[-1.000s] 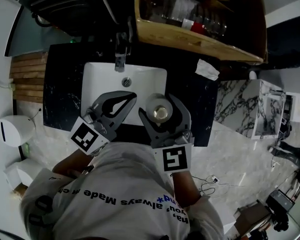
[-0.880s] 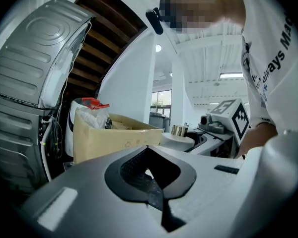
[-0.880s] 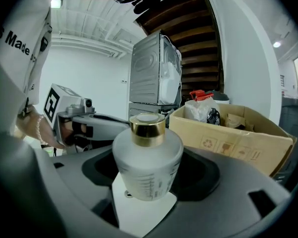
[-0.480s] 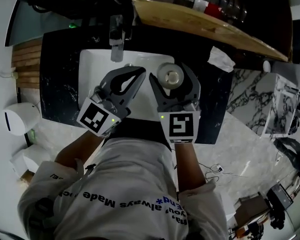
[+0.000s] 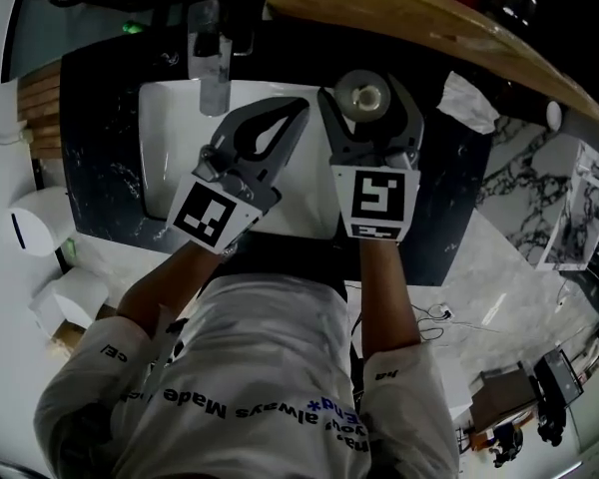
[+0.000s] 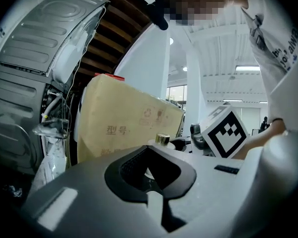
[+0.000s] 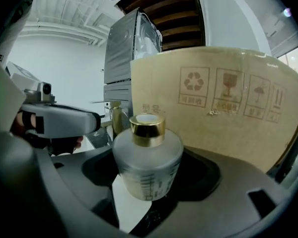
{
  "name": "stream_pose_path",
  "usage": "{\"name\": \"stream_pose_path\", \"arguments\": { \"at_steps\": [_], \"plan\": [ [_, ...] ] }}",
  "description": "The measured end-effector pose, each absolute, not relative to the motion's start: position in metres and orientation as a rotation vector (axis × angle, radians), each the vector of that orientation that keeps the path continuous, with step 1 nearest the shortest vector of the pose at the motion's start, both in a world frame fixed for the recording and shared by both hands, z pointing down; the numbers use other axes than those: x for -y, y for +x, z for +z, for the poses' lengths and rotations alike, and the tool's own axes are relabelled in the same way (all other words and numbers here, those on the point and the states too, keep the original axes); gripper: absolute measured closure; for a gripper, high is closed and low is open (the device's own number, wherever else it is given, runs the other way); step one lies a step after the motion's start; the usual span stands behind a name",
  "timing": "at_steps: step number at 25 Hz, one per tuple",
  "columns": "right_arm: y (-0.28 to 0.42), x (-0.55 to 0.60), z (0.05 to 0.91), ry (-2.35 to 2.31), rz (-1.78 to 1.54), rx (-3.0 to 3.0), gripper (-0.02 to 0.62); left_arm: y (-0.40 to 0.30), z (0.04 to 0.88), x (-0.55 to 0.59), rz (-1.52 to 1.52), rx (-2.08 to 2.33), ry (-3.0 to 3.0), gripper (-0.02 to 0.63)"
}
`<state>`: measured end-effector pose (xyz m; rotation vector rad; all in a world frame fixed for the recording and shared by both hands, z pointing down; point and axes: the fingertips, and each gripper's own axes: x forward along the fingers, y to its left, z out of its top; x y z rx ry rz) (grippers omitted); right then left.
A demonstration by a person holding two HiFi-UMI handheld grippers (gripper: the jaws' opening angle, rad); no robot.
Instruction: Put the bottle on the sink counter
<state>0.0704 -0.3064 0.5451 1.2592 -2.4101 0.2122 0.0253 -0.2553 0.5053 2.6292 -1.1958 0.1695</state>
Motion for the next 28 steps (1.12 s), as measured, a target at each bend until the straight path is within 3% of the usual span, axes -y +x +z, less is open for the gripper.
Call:
{"name": "stream_pose_path", "arguments": {
  "at_steps": [28],
  "plan": [
    [0.069, 0.356, 0.619, 1.260, 0.287, 2.346, 0.262, 0.036, 0.583, 0.285, 0.238, 1.223, 2.529, 0.604]
  ]
}}
